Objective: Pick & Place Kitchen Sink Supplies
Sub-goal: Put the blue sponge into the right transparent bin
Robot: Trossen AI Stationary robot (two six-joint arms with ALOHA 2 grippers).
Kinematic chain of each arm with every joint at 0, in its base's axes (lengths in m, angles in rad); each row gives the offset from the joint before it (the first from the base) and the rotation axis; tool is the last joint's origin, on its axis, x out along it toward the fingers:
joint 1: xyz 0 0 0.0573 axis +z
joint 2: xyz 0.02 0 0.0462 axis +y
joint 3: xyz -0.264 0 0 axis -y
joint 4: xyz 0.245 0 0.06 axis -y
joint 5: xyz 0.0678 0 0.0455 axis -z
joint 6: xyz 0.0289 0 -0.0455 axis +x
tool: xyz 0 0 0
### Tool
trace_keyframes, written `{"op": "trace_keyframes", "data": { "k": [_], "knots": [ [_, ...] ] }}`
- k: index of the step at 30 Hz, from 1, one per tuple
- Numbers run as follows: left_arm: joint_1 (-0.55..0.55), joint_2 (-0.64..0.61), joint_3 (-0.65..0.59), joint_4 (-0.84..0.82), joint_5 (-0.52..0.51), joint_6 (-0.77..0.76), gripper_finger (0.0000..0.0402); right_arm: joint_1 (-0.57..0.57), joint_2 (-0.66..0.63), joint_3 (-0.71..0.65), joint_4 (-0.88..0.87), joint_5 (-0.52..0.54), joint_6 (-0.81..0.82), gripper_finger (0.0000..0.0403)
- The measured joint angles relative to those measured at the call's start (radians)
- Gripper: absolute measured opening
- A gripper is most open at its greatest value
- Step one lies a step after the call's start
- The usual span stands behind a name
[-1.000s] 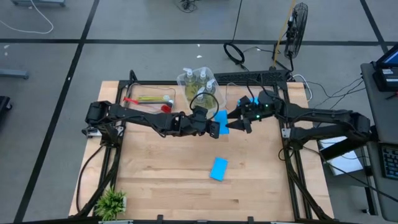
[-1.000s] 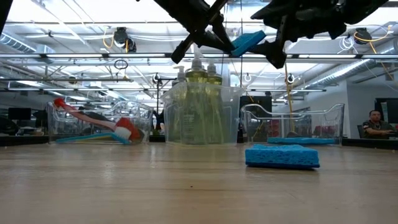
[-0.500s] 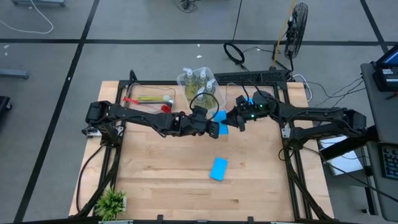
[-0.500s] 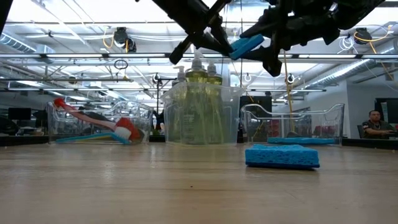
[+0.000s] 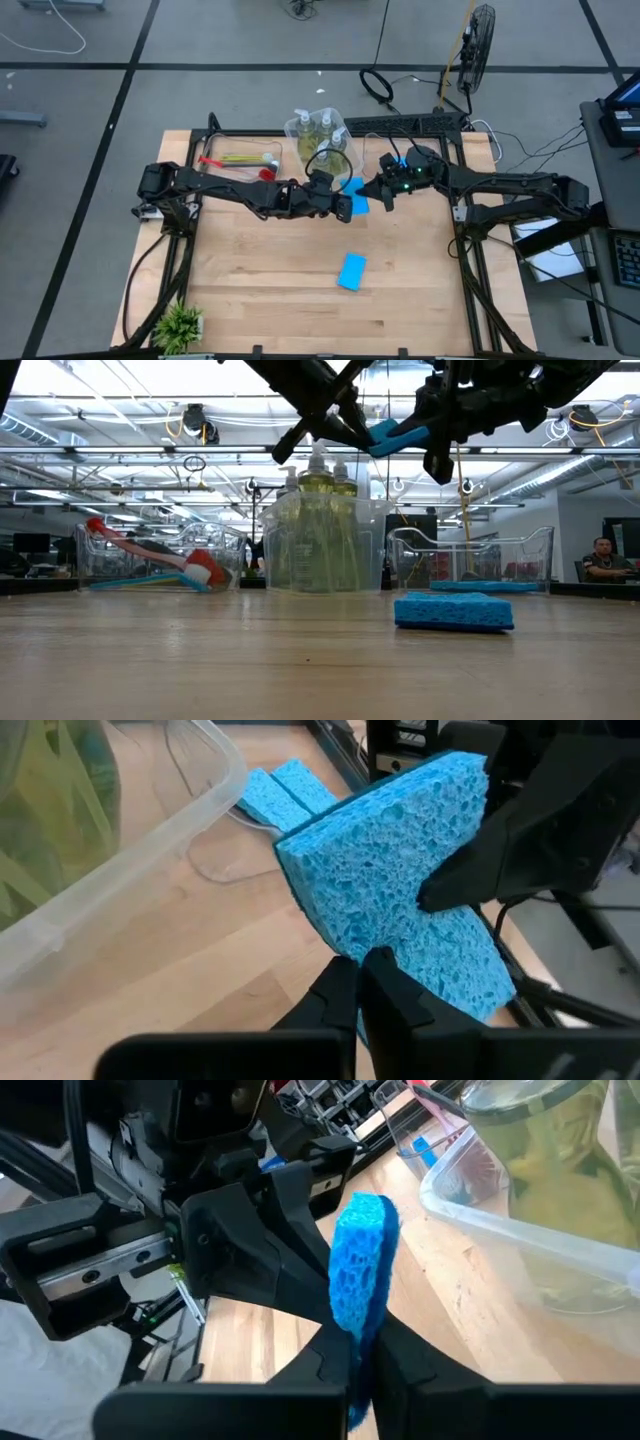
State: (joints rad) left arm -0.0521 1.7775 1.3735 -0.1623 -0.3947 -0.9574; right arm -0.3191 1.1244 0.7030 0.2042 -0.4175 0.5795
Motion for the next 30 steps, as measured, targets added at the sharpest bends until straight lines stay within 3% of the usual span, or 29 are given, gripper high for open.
{"op": "trace_keyframes", "data": {
  "k": [9,14,17,25,30],
  "knots": [
    [0.000,-0.025,0.000,-0.006,0.063,0.094,0.0103,-0.021,-0.014,0.000,-0.037,-0.003,-0.008,0.0003],
    [-0.009,-0.098,0.001,-0.108,0.060,0.148,0.0164,-0.055,-0.053,-0.001,-0.112,-0.031,-0.017,0.0002],
    [-0.021,-0.132,0.001,-0.184,0.044,0.219,0.0191,-0.093,-0.088,0.000,-0.111,-0.189,-0.029,0.0001],
    [-0.058,-0.143,0.000,-0.363,-0.101,0.248,0.0211,-0.175,-0.167,0.000,-0.038,-0.786,0.074,0.0001],
    [-0.061,-0.143,-0.007,-0.368,-0.104,0.254,0.0203,-0.175,-0.188,0.000,0.202,-0.948,0.256,0.0000]
  ]
}}
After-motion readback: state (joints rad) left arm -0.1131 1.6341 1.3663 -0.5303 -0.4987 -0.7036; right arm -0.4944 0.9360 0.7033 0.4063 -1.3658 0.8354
